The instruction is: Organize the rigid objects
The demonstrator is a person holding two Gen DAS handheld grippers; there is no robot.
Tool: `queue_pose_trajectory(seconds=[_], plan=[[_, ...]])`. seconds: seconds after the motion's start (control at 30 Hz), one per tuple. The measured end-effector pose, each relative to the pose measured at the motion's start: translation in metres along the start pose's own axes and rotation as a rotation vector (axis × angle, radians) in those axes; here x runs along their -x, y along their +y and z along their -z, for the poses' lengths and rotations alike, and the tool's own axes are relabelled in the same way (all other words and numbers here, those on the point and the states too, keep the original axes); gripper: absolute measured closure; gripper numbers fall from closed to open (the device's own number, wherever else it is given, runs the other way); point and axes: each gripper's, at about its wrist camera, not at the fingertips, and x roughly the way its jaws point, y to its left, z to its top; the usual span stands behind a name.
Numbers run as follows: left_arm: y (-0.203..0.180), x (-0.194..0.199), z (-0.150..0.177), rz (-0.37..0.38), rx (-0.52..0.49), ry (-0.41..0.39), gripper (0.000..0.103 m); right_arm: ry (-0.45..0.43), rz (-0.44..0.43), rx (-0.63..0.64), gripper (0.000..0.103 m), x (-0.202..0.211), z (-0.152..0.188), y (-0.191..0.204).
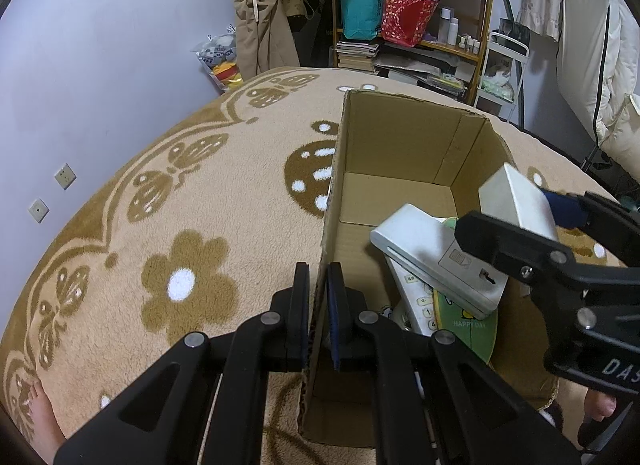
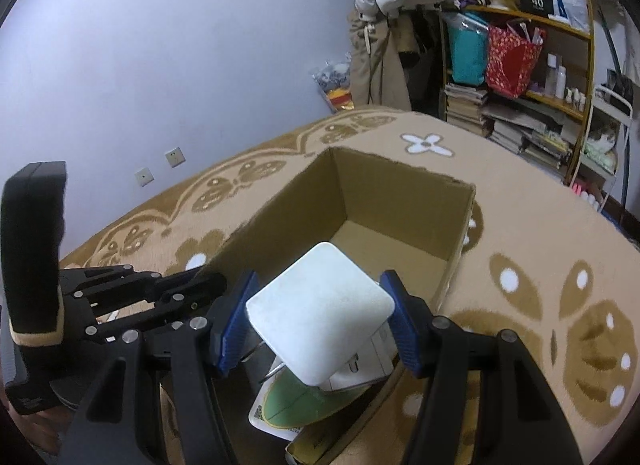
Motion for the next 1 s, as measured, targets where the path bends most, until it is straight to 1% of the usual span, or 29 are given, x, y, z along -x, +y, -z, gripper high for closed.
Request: queue_pose_trajectory(seconds=[0.1,0.17,0.27,0.4,0.47,0.5,0.57,0.63,0.67,0.7,0.77,0.8,0.83,0.87,0.9,0.97,1.0], plan=[[-0.001,-0.003,0.001,0.002,0.009,0.003,0.094,0.024,0.013,-0.006,0.037,-0.003,0.004,-0.001],[-0.005,-0.004,0.001,-0.012,-0.010,-0.001,0.093,0.034,0.029,-0.006,0.036,-0.005,0.007,-0.001],[-0.006,-0.003,0.001,-0.020,-0.018,-0.002,0.093,0.028,0.031,-0.006,0.036,-0.004,0.008,-0.001],[-0.003,0.000,0.001,-0.005,-0.010,-0.002,0.092,0.018,0.034,-0.030,0.036,0.000,0.007,-0.001],[-0.003,0.005,0.000,-0.011,-0.016,-0.010,0.090,0.001,0.053,-0.044,0.034,0.009,0.006,-0.001],[-0.003,0.008,-0.001,-0.017,-0.022,-0.019,0.089,0.001,0.053,-0.044,0.032,0.009,0.006,-0.001],[-0.003,0.018,-0.002,-0.025,-0.026,-0.043,0.087,-0.018,0.083,-0.056,0.024,0.021,0.005,0.001],[-0.001,0.029,-0.004,-0.028,-0.019,-0.065,0.087,-0.039,0.100,-0.065,0.020,0.032,0.005,0.001],[0.002,0.037,-0.005,-0.031,-0.014,-0.079,0.086,-0.065,0.131,-0.078,0.017,0.049,0.003,0.003],[0.004,0.041,-0.005,-0.032,-0.012,-0.086,0.086,-0.065,0.131,-0.078,0.016,0.049,0.003,0.003],[0.010,0.056,-0.005,-0.019,0.007,-0.116,0.078,-0.088,0.157,-0.084,0.011,0.064,0.003,0.005],[0.015,0.063,-0.006,-0.012,0.019,-0.130,0.076,-0.106,0.178,-0.086,0.010,0.077,0.003,0.007],[0.016,0.067,-0.006,-0.011,0.024,-0.138,0.073,-0.106,0.178,-0.086,0.007,0.077,0.003,0.007],[0.019,0.074,-0.006,-0.010,0.029,-0.153,0.066,-0.117,0.190,-0.087,0.003,0.086,0.003,0.009],[0.019,0.079,-0.006,-0.010,0.028,-0.164,0.061,-0.127,0.203,-0.087,0.002,0.096,0.004,0.011],[0.018,0.096,-0.005,-0.031,0.018,-0.207,0.024,-0.130,0.213,-0.087,0.000,0.102,0.005,0.012],[0.019,0.101,-0.004,-0.039,0.016,-0.221,0.018,-0.135,0.224,-0.090,0.000,0.108,0.006,0.012]])
